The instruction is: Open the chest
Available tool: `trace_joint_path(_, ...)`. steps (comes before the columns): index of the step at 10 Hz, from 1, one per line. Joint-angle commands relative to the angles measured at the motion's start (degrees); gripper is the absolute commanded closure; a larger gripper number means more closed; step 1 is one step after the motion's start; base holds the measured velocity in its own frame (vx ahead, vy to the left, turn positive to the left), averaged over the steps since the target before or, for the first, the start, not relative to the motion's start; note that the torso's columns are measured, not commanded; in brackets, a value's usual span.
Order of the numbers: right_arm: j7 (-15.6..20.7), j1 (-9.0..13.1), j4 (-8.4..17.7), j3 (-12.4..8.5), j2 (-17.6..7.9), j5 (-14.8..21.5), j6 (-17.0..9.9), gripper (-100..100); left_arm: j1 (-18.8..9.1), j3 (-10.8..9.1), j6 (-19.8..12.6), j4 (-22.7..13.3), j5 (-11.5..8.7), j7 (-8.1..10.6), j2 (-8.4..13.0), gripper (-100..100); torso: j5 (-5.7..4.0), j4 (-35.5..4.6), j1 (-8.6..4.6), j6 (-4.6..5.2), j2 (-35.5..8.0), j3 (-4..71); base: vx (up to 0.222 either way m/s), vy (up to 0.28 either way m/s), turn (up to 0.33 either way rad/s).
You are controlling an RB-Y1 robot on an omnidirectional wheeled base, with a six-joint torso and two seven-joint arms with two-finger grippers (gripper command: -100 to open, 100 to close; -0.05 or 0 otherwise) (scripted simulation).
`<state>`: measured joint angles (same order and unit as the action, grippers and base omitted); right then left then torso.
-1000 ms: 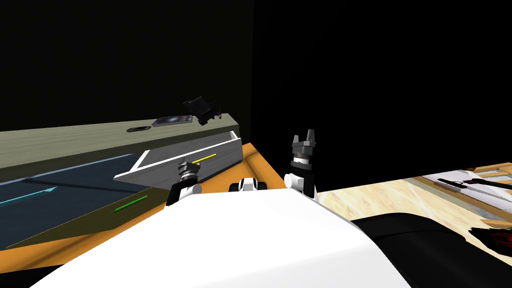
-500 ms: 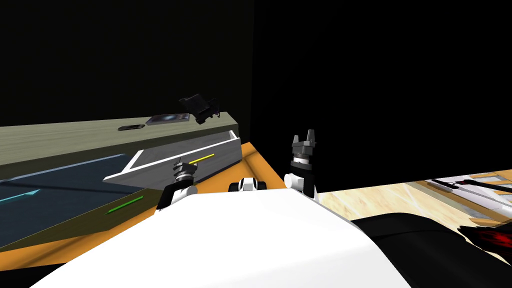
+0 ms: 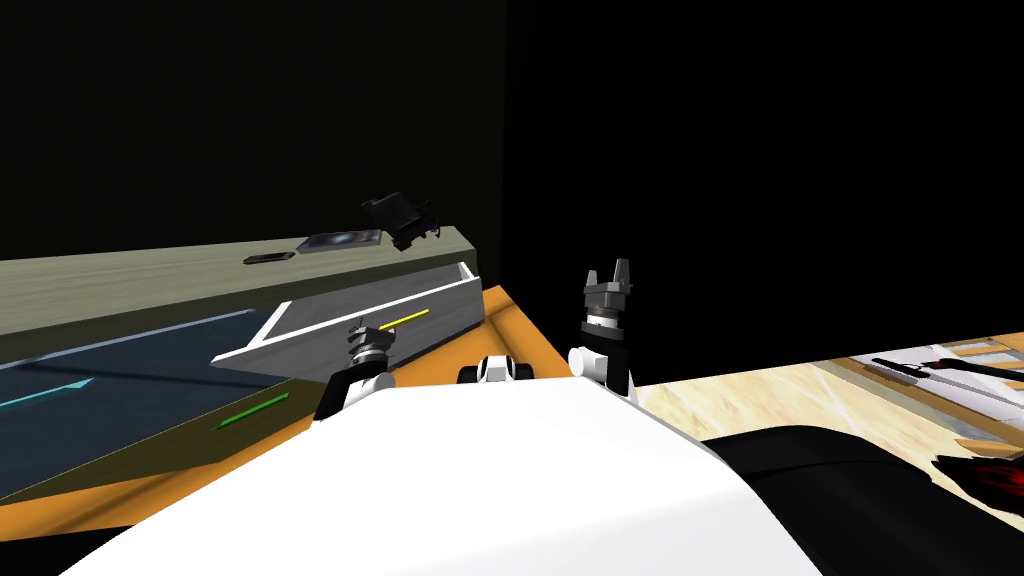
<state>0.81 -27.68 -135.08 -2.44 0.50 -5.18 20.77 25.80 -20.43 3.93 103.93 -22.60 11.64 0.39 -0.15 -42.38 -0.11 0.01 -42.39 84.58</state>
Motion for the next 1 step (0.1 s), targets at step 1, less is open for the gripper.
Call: trace_joint_path(1,0.0,0.0,0.0,0.0,0.0,0.0,0.0,0,0.0,0.00,0.0,-0.1,0.0,-0.01,0.0,0,0.04,0.0,0.02,0.00,0.0,0.0,0.000,0.000,0.000)
